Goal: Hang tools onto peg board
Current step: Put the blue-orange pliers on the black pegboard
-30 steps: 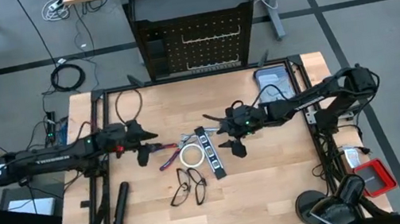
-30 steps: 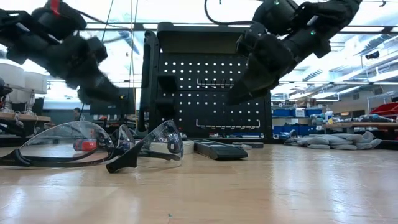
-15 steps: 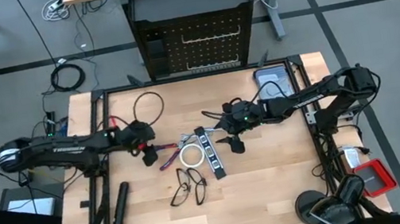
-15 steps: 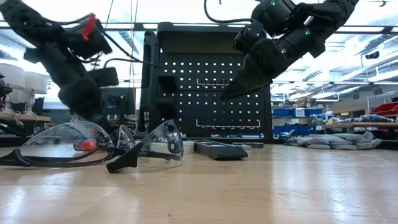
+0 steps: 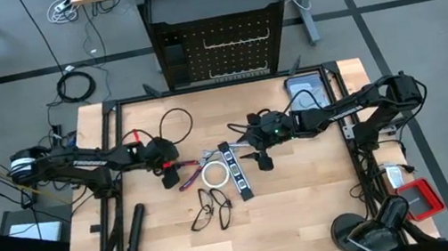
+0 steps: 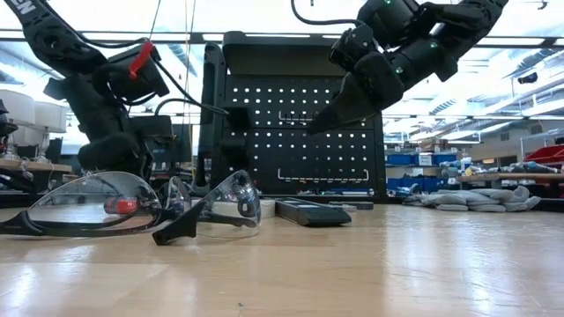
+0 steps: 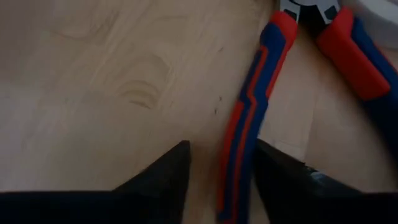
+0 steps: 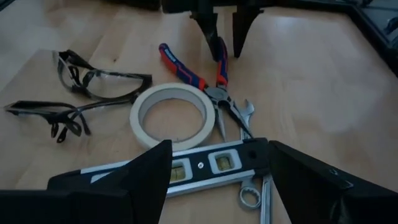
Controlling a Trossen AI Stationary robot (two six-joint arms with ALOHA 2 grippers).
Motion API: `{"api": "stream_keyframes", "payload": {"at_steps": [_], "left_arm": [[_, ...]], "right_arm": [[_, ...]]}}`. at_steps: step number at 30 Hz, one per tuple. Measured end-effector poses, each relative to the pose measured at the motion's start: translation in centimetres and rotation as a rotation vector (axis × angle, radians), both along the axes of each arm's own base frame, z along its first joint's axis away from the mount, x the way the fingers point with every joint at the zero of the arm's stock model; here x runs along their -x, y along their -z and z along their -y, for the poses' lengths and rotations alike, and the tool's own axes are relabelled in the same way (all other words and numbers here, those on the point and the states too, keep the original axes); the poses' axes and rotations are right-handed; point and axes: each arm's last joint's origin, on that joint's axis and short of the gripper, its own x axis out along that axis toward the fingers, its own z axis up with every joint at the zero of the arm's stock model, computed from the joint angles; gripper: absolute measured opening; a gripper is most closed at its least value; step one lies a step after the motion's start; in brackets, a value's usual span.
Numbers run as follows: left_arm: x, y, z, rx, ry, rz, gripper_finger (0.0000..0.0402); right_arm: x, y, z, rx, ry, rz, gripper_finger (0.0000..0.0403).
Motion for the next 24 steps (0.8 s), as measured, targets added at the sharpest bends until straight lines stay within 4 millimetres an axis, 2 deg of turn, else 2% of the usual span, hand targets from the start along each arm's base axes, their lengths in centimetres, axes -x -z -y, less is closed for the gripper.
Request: {"api": "stream_keyframes", "payload": {"at_steps": [5,14,20,24], "left_arm": [[0.0,0.0,0.0,-0.012,-0.014,-0.003,0.0037],[-0.4,-0.7,-0.2,-0.039,-0.034,0.051,0.0036],[-1.8,-3.4,-0.9,-0.15,-0.106,0.129,0.0036],[-2.9,-5.2,-1.3,-0.194,-0.178,0.191,0.0036]], "right_arm": [[-0.1,-0.2,0.1,0.009,-0.003,0.019,0.027],[-0.1,-0.3,1.0,0.053,0.079,0.03,0.027],[-0.3,-0.7,1.2,0.038,0.105,0.08,0.027],[-0.6,-1.4,1.3,-0.033,0.164,0.167,0.027]]}}
